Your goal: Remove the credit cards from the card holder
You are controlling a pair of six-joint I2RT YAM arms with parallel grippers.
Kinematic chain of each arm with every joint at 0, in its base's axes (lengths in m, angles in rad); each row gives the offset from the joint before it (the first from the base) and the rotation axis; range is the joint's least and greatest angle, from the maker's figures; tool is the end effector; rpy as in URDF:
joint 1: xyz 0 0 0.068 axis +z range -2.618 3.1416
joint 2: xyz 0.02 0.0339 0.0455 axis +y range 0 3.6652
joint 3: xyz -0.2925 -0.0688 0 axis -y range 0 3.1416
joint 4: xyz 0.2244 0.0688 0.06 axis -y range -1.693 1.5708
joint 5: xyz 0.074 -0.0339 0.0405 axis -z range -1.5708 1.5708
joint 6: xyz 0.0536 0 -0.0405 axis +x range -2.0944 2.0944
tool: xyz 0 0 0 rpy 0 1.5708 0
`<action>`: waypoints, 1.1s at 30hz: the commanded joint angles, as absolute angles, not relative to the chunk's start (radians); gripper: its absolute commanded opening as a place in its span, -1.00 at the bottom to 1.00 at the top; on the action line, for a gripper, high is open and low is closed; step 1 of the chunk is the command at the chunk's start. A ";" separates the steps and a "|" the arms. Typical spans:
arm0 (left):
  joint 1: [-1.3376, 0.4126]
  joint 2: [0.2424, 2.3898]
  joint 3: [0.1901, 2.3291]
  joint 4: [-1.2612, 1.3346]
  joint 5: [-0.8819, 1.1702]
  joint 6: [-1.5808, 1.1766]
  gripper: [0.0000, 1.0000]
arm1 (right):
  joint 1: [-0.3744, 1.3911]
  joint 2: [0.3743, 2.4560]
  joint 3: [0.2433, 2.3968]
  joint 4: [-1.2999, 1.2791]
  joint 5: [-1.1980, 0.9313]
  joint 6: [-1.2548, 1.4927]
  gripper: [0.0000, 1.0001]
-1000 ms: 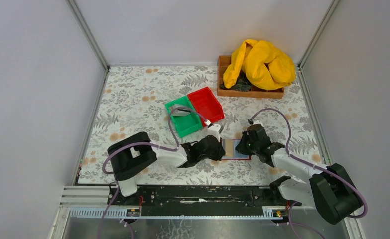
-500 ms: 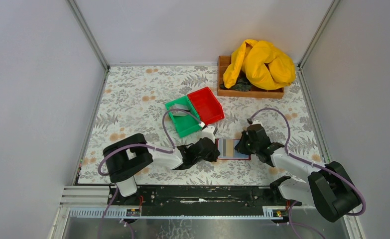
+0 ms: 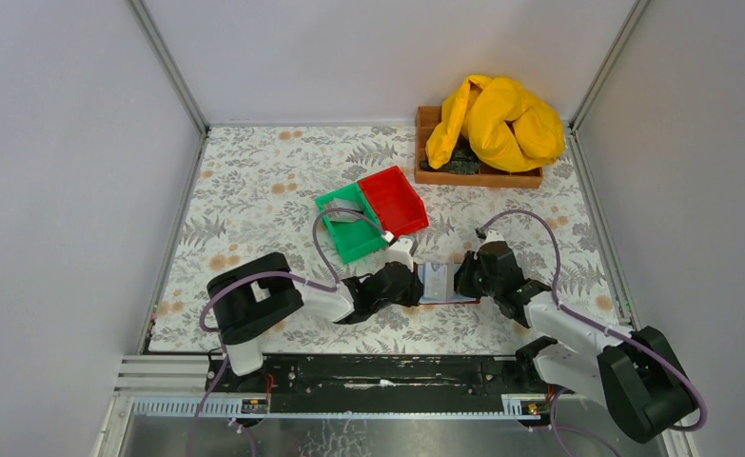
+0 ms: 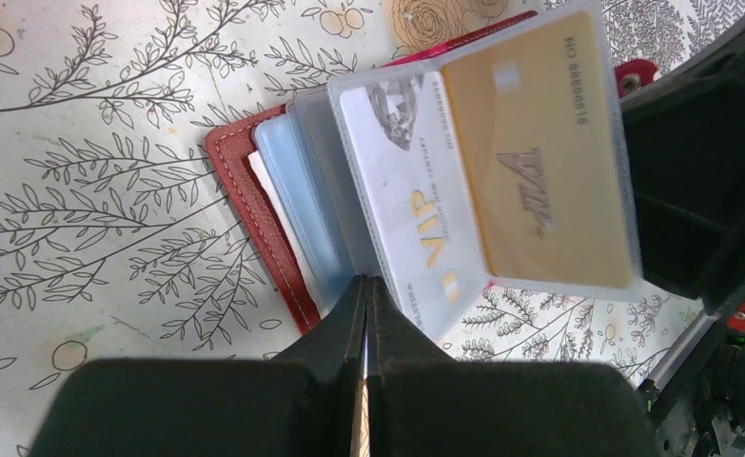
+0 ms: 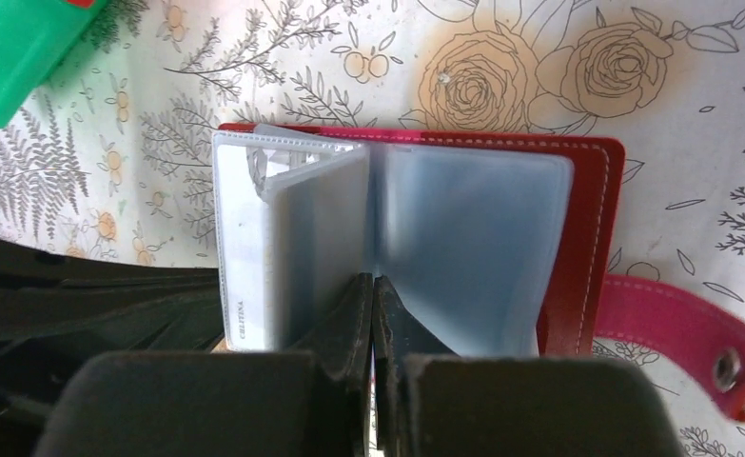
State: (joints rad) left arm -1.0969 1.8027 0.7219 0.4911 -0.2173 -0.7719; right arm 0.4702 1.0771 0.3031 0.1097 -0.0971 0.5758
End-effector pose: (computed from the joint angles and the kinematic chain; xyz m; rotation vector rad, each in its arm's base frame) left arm 0.1704 -0.3068 0.1582 0.2363 2.2571 -0.8263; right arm 0.1617 0.0880 0.1786 0.0676 2.3177 0.6615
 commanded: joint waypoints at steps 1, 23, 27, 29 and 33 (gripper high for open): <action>-1.099 1.860 0.703 0.387 -0.205 -0.760 -1.00 | 0.476 1.012 0.314 0.147 -0.159 0.562 -1.00; -1.111 1.758 0.666 0.330 -0.239 -0.754 -1.00 | 0.476 1.033 0.313 0.051 -0.043 0.538 -1.00; -1.117 1.745 0.666 0.296 -0.265 -0.749 -1.00 | 0.474 1.059 0.314 0.052 -0.043 0.540 -1.00; -1.118 1.739 0.659 0.291 -0.273 -0.749 -1.00 | 0.475 1.069 0.314 0.056 -0.045 0.540 -1.00; -1.118 1.729 0.649 0.296 -0.277 -0.751 -1.00 | 0.473 1.083 0.312 0.064 -0.052 0.541 -1.00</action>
State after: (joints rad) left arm -1.1126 1.7355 0.6846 0.4061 -0.2409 -0.7708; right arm 0.4713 1.0679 0.3016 0.0532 -0.0662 0.5503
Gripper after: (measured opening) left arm 0.011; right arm 0.011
